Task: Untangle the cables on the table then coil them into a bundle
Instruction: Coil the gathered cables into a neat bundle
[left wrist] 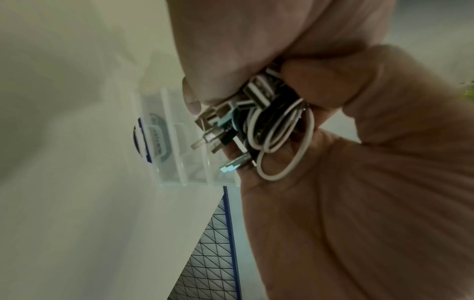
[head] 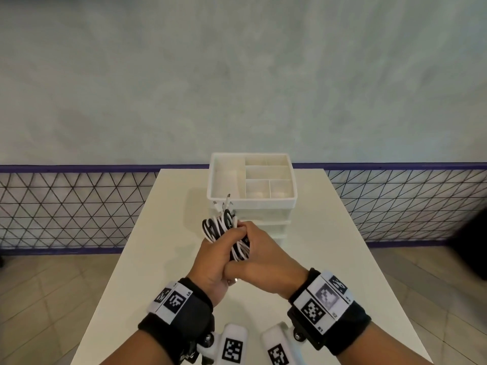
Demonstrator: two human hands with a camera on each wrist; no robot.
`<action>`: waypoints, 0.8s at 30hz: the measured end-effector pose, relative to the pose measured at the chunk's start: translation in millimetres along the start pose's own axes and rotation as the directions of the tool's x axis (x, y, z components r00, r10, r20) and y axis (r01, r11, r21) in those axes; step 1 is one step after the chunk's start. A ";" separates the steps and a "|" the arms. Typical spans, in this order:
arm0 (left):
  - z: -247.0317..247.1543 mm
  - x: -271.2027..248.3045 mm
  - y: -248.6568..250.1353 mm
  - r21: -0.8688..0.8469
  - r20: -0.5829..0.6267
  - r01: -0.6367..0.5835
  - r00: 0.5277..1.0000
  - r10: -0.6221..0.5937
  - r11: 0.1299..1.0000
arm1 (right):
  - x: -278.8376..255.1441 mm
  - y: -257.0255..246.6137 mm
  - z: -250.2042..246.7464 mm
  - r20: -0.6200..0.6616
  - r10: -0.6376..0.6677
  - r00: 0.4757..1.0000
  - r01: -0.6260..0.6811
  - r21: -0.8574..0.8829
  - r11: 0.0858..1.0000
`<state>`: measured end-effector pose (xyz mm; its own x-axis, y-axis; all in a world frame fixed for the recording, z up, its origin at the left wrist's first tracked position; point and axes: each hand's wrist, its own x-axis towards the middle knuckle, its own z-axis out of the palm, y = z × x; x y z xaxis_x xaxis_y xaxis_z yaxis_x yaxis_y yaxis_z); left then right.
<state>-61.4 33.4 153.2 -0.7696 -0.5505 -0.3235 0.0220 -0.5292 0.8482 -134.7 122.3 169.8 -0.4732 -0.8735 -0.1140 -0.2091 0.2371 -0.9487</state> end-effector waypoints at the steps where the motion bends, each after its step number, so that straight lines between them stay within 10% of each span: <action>1: -1.7 -0.5 -1.1 -0.032 0.011 0.016 1.000 -0.016 0.999 | 1.4 2.2 2.0 0.004 0.004 1.000 -0.004 0.014 1.000; 16: -2.2 -2.4 -8.8 0.113 0.007 -0.033 0.999 0.033 0.993 | 8.4 20.4 8.5 0.089 0.024 0.996 -0.051 0.308 0.950; 24: -8.2 -7.6 -18.2 0.256 0.142 0.045 0.986 -0.084 0.966 | 5.7 32.0 9.7 0.026 0.074 0.997 -0.077 0.111 0.991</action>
<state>-50.8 41.9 136.8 -0.8516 -0.4070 -0.3304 -0.1769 -0.3701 0.9120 -135.8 120.8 136.0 -0.4648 -0.8643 -0.1921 -0.0758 0.2550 -0.9640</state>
